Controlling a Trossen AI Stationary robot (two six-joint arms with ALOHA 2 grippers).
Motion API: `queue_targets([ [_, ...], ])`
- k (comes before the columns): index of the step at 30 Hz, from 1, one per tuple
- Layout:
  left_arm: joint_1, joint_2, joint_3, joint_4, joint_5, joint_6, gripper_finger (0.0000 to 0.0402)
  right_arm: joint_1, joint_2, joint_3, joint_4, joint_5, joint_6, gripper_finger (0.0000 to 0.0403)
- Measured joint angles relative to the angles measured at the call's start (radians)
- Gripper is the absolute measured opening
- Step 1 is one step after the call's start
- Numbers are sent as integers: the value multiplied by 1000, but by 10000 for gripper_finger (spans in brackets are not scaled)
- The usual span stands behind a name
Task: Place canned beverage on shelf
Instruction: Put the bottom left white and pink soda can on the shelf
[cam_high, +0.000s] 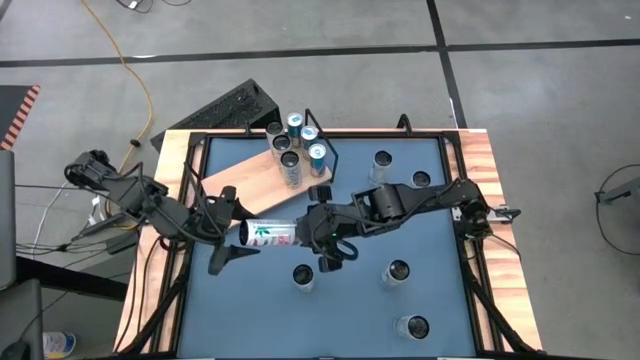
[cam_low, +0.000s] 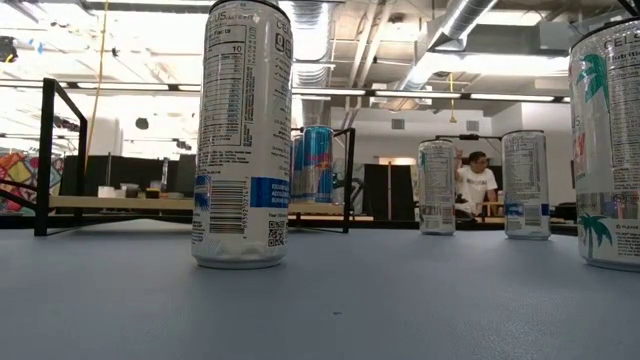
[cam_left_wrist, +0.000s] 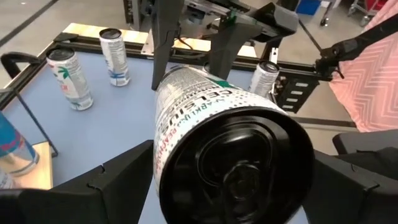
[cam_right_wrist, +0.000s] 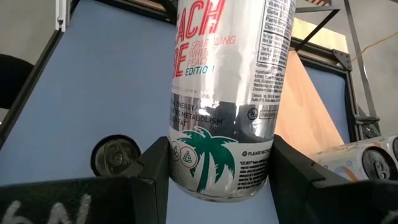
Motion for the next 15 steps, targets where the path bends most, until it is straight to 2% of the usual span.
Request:
queue_targets([
  [11, 6, 1, 0, 17, 17, 1, 330, 0, 0, 0, 5, -2, -3, 190],
  [15, 7, 4, 0, 25, 16, 31, 306, 1, 0, 0, 5, -5, 3, 190],
])
